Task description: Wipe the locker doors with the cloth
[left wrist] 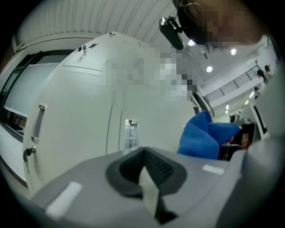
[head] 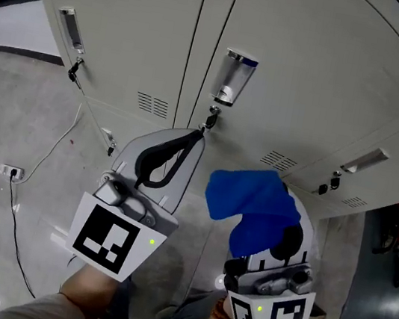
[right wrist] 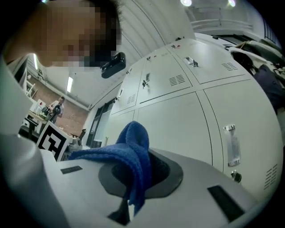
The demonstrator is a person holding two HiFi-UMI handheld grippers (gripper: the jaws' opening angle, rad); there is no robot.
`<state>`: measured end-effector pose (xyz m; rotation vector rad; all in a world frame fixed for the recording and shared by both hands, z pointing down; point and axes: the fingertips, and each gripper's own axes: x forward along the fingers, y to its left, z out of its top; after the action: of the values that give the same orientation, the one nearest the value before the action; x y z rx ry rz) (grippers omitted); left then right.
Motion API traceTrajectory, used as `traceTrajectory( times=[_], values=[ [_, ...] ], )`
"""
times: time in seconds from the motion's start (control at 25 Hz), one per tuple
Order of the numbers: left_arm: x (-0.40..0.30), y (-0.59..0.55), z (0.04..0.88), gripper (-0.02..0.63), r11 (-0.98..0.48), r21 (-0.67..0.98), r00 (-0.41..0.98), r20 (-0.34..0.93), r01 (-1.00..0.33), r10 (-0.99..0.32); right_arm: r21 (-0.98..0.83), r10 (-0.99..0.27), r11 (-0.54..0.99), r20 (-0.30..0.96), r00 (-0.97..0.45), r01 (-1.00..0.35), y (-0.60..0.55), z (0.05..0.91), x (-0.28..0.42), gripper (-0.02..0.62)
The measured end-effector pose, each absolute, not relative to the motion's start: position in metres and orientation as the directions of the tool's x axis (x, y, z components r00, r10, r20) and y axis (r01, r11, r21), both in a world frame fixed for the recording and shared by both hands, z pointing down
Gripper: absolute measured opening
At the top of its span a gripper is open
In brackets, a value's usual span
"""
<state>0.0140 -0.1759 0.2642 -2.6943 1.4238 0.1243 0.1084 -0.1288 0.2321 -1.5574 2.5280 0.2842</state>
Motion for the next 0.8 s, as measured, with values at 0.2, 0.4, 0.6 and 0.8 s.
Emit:
traceTrajectory(
  times=[0.2,0.4,0.6,0.8],
  values=[
    [0.030,-0.168,0.262,0.003,-0.587,-0.076,0.592,-0.119,-0.806,-0.797,0.087,-0.873,0.435,-0.205,-0.443,-0.896,-0.128,0.240,0.114,0.029],
    [0.033,-0.160,0.263,0.003,-0.580,-0.103,0.589,-0.111,-0.808,-0.800,0.063,-0.873,0.433,-0.218,-0.436,-0.899,-0.123,0.237,0.122,0.029],
    [0.030,-0.155,0.261,0.003,-0.572,-0.114,0.583,-0.113,-0.812,-0.805,0.053,-0.870,0.436,-0.232,-0.435,-0.899,-0.117,0.232,0.121,0.029],
    [0.028,-0.152,0.261,0.003,-0.573,-0.107,0.583,-0.107,-0.812,-0.806,0.053,-0.867,0.440,-0.234,-0.439,-0.897,-0.114,0.231,0.117,0.029]
  ],
)
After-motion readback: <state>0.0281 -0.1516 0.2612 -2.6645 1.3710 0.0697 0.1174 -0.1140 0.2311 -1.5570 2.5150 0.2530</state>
